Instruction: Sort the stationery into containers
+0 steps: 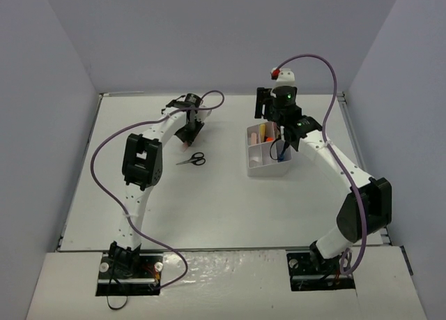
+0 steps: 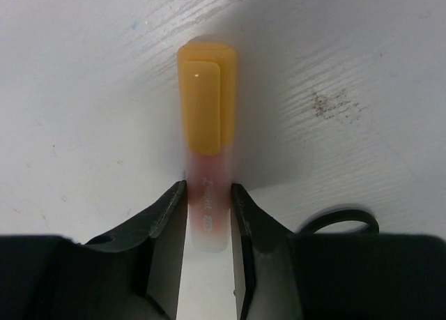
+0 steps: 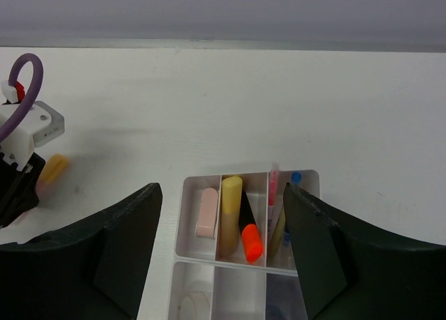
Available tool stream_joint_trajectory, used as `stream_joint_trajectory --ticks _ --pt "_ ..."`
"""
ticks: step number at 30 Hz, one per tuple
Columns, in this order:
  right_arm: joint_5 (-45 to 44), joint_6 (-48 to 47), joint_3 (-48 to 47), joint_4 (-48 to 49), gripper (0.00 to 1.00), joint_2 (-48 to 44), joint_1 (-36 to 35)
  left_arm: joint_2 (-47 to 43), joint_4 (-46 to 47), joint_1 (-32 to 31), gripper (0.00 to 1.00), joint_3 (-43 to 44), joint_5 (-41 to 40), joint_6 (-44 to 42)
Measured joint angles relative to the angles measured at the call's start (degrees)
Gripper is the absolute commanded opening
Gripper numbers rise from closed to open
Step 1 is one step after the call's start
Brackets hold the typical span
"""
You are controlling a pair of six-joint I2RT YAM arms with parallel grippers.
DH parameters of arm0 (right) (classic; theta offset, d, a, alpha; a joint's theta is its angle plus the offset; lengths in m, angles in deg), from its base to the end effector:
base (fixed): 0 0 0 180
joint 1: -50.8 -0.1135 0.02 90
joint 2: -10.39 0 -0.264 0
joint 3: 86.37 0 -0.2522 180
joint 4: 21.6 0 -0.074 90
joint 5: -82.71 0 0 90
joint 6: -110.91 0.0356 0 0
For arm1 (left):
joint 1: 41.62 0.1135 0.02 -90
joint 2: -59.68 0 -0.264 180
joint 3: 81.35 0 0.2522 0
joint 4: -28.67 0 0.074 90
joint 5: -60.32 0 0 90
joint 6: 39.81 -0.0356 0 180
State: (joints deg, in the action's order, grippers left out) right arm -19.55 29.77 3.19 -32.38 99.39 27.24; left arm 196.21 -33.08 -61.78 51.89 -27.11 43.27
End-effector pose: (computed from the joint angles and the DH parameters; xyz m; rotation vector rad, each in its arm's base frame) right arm 0.3466 0.1429 0.3661 -0.0648 1.7344 0.2314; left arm 0.4778 -0.1771 0.1813 0.6478 2.6326 -0.1296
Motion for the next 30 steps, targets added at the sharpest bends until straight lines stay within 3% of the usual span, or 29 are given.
stream_joint_trajectory --ticks 5,9,16,22,28,30 --pt "1.2 0.5 -1.6 -1.0 0.68 -0.1 0.0 -1.5 -1.9 0.8 0.0 -1.6 4.4 1.0" --pt "7.3 3.6 -7.1 -4.7 0.71 0.9 0.0 -5.1 -3.5 1.5 0.0 -3.3 10.8 2.9" --pt "18.8 13.4 -20.8 -6.5 0.81 8.1 -4.3 -20.3 -1.8 1.8 0.0 -2.2 20.8 6.0" --pt "25.9 22.0 -25.1 -5.6 0.76 15.1 -7.8 -31.1 0.6 0.5 0.0 -2.2 25.1 7.6" --pt "29.8 27.9 -25.6 -3.1 0.73 20.6 -7.8 -31.0 0.6 -0.8 0.0 -3.3 26.1 8.0" --pt "30.6 29.2 -25.2 -2.1 0.65 21.1 -7.8 -30.5 0.3 -0.8 0.0 -3.8 26.1 8.0"
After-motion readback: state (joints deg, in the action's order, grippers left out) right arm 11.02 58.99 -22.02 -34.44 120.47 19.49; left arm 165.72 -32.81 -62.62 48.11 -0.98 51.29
